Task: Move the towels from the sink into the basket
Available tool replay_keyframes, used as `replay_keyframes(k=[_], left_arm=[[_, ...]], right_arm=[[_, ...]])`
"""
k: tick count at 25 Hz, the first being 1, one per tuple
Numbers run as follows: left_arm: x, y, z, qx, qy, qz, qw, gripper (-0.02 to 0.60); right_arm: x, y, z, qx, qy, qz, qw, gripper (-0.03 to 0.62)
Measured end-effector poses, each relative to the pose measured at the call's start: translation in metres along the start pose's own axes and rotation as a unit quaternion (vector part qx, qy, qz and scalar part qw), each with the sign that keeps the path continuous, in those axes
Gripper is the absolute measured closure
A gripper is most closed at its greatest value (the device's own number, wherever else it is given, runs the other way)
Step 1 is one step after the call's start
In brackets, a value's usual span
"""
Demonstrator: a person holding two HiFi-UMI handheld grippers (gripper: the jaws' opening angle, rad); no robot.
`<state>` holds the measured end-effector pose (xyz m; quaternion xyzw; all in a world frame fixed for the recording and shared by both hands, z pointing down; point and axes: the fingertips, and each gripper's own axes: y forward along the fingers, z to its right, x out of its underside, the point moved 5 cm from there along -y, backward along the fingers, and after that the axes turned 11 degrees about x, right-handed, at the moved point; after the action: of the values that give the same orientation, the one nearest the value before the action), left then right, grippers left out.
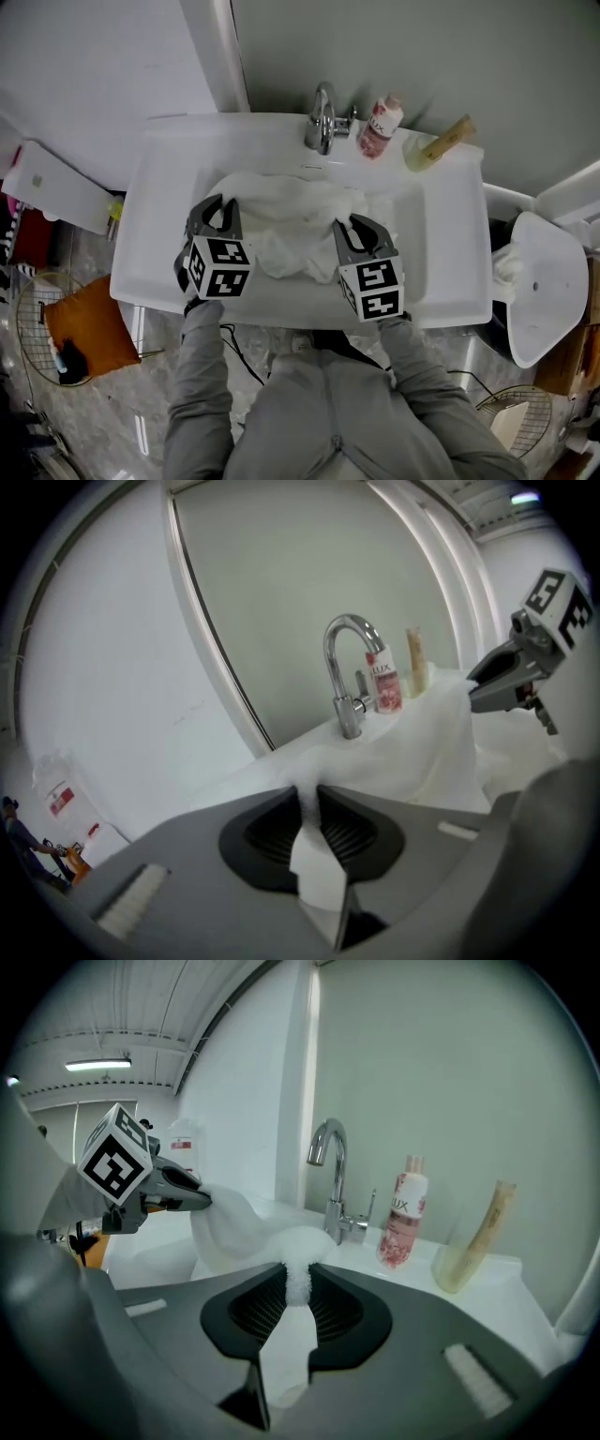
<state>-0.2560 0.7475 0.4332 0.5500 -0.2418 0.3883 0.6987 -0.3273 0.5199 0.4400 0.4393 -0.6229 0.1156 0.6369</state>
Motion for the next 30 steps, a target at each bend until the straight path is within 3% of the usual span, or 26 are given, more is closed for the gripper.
replay_keyframes(k=[8,14,23,30], left_arm=[[-0.044,-0.051,0.01,-0.009,0.043,0.068,0.9967,0.471],[-0.088,-0.088,0.026,-0.007,0.078,0.132,0.9882,0.472],[-0.152,-0.096,0.089,0.037,0.13,0.206,0.9691,0.474],[-0.201,-0.104,0.172,0.09,0.174,0.247,0.9491,0.473]], right_arm=[[-0.022,-0.052,0.015,0.054,0.018,0.054,0.997,0.531],[-0.039,-0.1,0.041,0.108,0.031,0.097,0.989,0.531],[-0.034,-0.178,0.102,0.203,0.065,0.135,0.968,0.531],[-0.01,-0.26,0.153,0.285,0.077,0.147,0.944,0.531]])
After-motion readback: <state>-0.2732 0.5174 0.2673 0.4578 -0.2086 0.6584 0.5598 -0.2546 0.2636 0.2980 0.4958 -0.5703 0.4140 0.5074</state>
